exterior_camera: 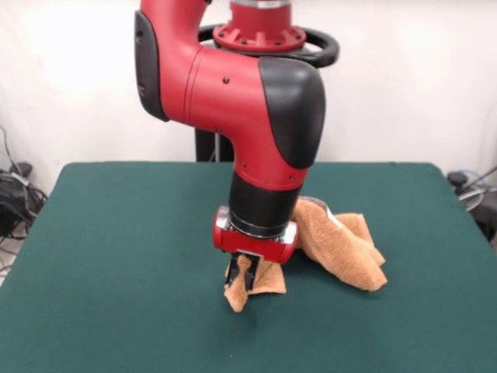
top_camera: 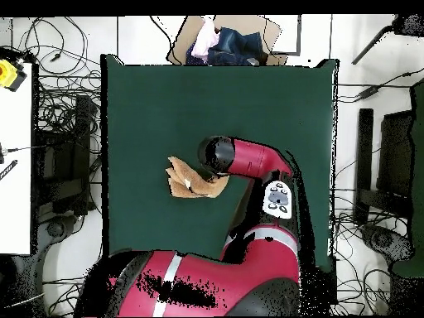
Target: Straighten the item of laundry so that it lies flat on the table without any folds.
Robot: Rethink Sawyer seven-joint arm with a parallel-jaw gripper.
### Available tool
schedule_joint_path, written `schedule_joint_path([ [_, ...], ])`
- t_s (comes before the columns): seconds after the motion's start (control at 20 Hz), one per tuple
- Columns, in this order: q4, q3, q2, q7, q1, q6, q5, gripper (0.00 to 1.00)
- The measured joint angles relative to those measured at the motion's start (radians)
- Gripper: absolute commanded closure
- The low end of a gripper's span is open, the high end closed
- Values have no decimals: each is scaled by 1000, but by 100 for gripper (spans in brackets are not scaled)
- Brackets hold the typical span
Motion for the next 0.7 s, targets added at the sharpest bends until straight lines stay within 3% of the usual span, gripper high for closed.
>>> schedule_joint_path([
  [0.45,-25,2,-4,0,-5,44,0,100],
  [0.7,-21,1,-79,0,4,133,-1,100],
])
